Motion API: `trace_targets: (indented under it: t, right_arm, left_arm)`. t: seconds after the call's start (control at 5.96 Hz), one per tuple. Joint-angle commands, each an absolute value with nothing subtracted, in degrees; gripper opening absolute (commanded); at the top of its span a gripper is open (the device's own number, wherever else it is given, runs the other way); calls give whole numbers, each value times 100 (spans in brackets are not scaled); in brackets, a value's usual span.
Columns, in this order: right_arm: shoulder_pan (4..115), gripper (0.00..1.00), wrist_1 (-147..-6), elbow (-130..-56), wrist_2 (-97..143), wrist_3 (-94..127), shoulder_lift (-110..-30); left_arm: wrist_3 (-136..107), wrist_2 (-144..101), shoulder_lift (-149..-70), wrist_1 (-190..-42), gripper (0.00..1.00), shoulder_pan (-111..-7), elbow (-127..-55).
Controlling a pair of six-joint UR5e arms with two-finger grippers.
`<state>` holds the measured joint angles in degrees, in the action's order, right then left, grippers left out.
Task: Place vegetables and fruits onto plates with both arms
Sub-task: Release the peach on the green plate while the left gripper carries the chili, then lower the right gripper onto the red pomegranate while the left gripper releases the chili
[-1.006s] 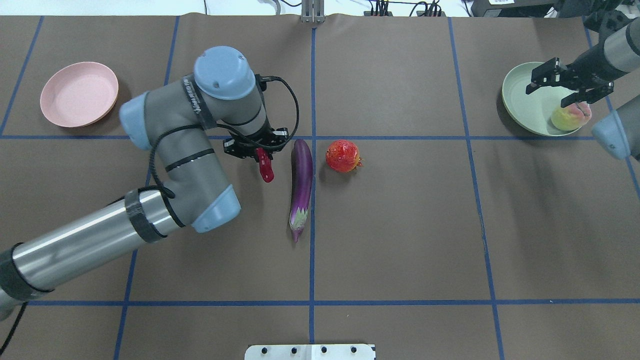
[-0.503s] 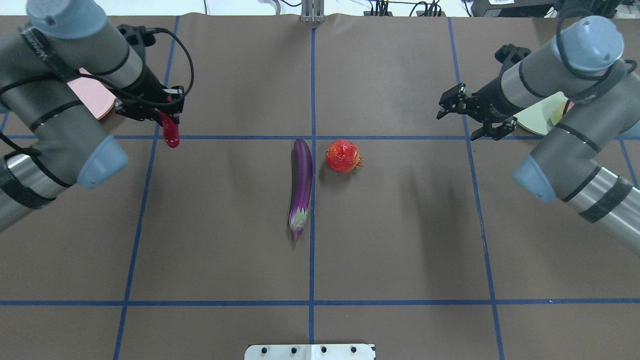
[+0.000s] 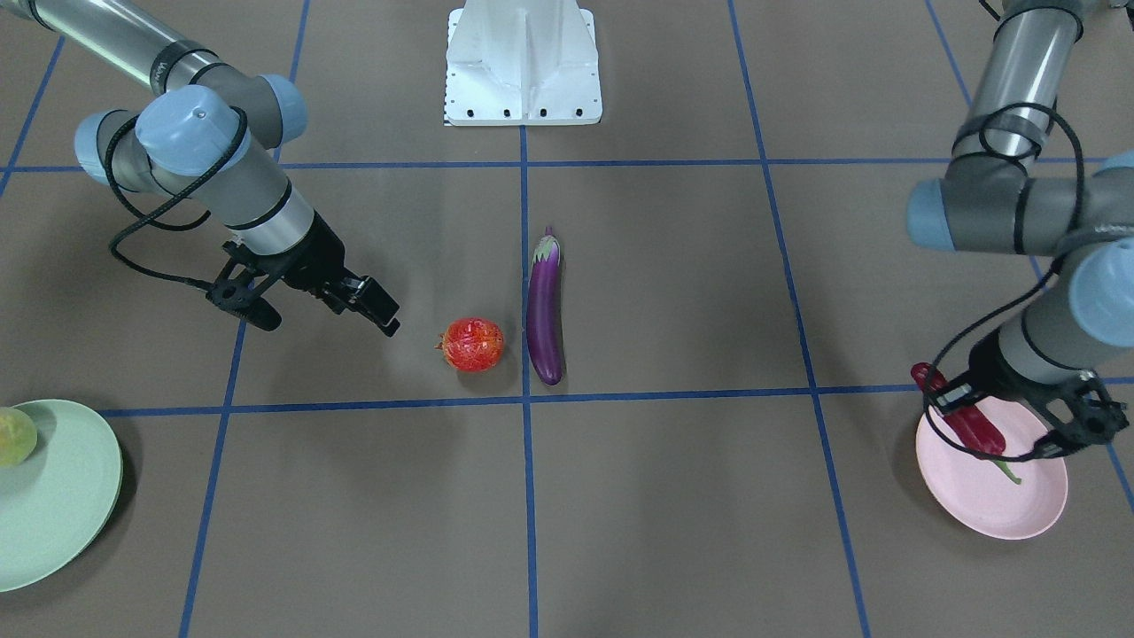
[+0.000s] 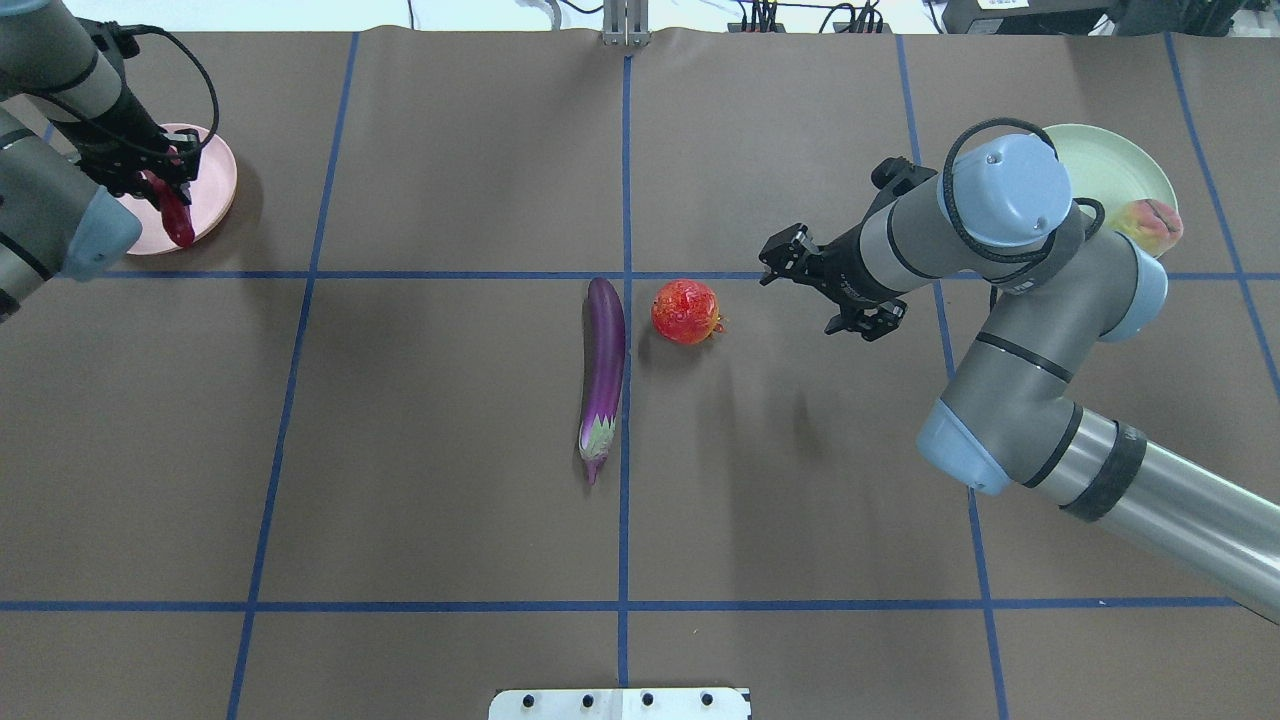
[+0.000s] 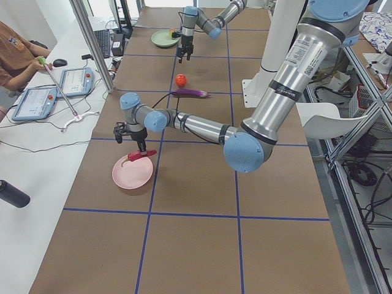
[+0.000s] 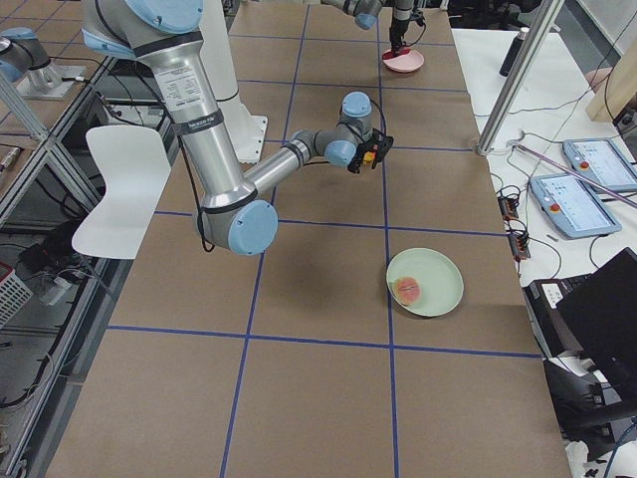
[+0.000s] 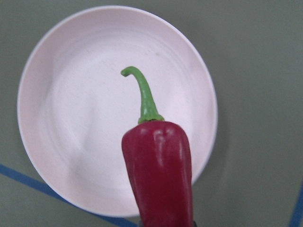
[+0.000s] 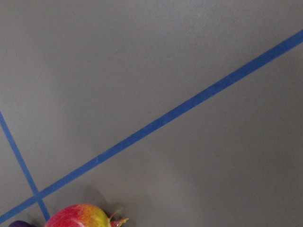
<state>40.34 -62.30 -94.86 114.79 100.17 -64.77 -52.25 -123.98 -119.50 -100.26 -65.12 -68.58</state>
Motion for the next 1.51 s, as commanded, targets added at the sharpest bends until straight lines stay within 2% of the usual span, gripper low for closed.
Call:
trace_targets:
  t: [0.0, 0.17, 0.34, 0.5, 0.67, 0.84, 1.34]
  right_arm:
    - [3868, 100, -6240, -9422, 11391, 10273, -6163]
    - [3650, 100, -6249, -9378, 11095, 10457, -6031]
    - [3517, 100, -6258, -9265, 10752, 10485, -5890]
    - [3472, 100, -6249, -8872, 10662, 10964, -5567]
    - [3446, 100, -6353, -8755, 10722, 11056, -5503]
    - [3437, 100, -7233, -8884, 10731, 10987, -5293]
    - [3393, 100, -7339, -8667, 10653, 10977, -5108]
  left_arm:
    - [-4906, -12393, -12347, -10257, 4, -6897, -5787]
    - [-4800, -12366, -12436, -10300, 14, -6969, -5574]
    - [-4799, -12366, -12550, -10396, 35, -7031, -5424]
    - [-4842, -12366, -12577, -10493, 99, -7031, -5423]
    - [-4869, -12375, -12586, -10512, 100, -7031, -5423]
    - [-4878, -12366, -12595, -10520, 100, -7031, -5432]
    - [-4887, -12366, -12577, -10591, 100, -7005, -5440]
